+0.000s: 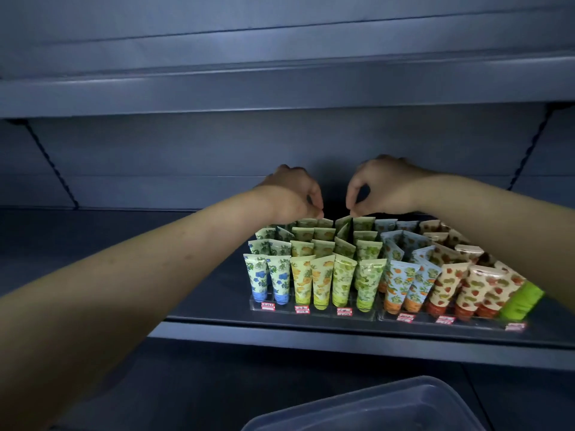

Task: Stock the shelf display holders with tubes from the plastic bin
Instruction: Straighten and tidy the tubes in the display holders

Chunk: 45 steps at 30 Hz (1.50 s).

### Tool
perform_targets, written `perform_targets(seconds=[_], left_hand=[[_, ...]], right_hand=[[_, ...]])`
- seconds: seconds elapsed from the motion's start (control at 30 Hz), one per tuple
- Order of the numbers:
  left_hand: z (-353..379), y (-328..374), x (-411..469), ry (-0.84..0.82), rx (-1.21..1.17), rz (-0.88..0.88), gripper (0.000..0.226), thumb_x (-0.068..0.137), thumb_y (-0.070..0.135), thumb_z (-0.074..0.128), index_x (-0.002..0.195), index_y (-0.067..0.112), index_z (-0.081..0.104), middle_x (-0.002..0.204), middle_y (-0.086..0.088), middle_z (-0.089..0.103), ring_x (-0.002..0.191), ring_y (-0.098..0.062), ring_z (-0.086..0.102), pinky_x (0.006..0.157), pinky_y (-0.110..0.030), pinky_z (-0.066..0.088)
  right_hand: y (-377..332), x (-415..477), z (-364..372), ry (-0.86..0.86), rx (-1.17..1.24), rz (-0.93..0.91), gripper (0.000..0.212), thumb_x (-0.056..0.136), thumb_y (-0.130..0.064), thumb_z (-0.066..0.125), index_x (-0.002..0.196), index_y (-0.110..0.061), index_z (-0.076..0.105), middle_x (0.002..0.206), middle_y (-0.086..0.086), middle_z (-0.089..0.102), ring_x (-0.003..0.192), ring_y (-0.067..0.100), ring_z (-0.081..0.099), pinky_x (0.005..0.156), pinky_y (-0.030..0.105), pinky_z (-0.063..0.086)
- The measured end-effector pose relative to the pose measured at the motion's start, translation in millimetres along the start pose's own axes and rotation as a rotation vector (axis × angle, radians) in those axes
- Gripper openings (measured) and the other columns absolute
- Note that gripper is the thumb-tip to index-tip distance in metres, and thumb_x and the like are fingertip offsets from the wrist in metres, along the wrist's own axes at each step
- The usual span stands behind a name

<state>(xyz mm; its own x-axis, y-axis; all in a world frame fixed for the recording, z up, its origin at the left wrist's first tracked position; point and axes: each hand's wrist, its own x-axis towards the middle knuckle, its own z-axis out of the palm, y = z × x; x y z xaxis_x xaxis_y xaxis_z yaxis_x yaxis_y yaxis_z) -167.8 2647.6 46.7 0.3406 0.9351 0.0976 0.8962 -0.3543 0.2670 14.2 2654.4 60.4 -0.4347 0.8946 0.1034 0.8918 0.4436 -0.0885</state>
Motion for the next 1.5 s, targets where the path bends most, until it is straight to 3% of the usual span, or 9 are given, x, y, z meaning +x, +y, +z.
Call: perform_targets(seconds=[0.17,0.3,0.4,0.5,0.73,0.93,1.07,1.5], left_hand=[[1,20,-16,-0.015,0.063,0.050,0.010,0.084,0.038,0.066,0.092,0.034,0.070,0.109,0.006,0.057,0.117,-0.017,0.042,0.101,-0.034,0.040],[10,27,-27,-0.028,-0.018,0.140,0.006,0.082,0.037,0.068,0.084,0.033,0.072,0.098,0.009,0.056,0.112,-0.019,0.048,0.098,-0.037,0.042],[22,32,-33,-0.045,-0.043,0.180,0.003,0.080,0.037,0.070,0.080,0.034,0.070,0.102,0.008,0.057,0.110,-0.019,0.050,0.096,-0.040,0.043],[31,33,-34,-0.021,-0.031,0.201,0.012,0.081,0.037,0.070,0.089,0.029,0.072,0.107,0.006,0.058,0.109,-0.018,0.051,0.095,-0.039,0.044],[32,27,-20,0.039,-0.034,0.140,0.014,0.083,0.034,0.069,0.096,0.029,0.072,0.117,0.006,0.055,0.120,-0.020,0.040,0.100,-0.041,0.038],[41,30,-5,0.019,0.057,0.145,0.015,0.085,0.033,0.067,0.099,0.029,0.071,0.122,0.004,0.053,0.121,-0.020,0.037,0.102,-0.037,0.035],[50,29,3,0.011,0.090,0.151,0.014,0.084,0.033,0.068,0.096,0.027,0.072,0.123,0.006,0.053,0.122,-0.018,0.035,0.102,-0.031,0.031],[58,26,13,-0.028,0.114,0.137,0.016,0.087,0.035,0.063,0.096,0.025,0.072,0.121,0.004,0.053,0.120,-0.018,0.038,0.103,-0.035,0.034]], right_hand=[[3,-29,-5,-0.035,-0.038,0.013,0.006,0.077,-0.034,0.071,0.077,-0.037,0.065,0.099,-0.015,0.063,0.102,0.011,0.053,0.095,0.034,0.040],[7,-51,-2,-0.018,0.001,-0.025,0.004,0.078,-0.035,0.071,0.078,-0.036,0.067,0.098,-0.017,0.059,0.102,0.011,0.052,0.095,0.036,0.041],[10,-63,6,-0.027,0.034,-0.055,0.011,0.077,-0.036,0.071,0.069,-0.037,0.063,0.097,-0.020,0.055,0.104,0.008,0.047,0.100,0.040,0.037],[14,-70,13,-0.022,0.011,-0.048,0.013,0.078,-0.036,0.070,0.069,-0.039,0.061,0.102,-0.018,0.054,0.110,0.013,0.043,0.104,0.044,0.031],[29,-65,17,0.043,0.065,-0.004,0.001,0.083,-0.035,0.066,0.082,-0.036,0.067,0.104,-0.021,0.047,0.118,0.014,0.040,0.105,0.044,0.031],[33,-49,30,0.029,0.074,-0.004,0.005,0.082,-0.036,0.068,0.086,-0.034,0.069,0.107,-0.017,0.048,0.118,0.015,0.040,0.104,0.046,0.032],[35,-41,39,0.008,0.057,-0.022,0.005,0.081,-0.037,0.068,0.078,-0.036,0.064,0.108,-0.015,0.048,0.117,0.016,0.042,0.106,0.047,0.029],[34,-32,54,0.034,0.002,-0.013,0.011,0.083,-0.034,0.065,0.091,-0.028,0.070,0.120,-0.011,0.054,0.118,0.017,0.040,0.105,0.038,0.029]])
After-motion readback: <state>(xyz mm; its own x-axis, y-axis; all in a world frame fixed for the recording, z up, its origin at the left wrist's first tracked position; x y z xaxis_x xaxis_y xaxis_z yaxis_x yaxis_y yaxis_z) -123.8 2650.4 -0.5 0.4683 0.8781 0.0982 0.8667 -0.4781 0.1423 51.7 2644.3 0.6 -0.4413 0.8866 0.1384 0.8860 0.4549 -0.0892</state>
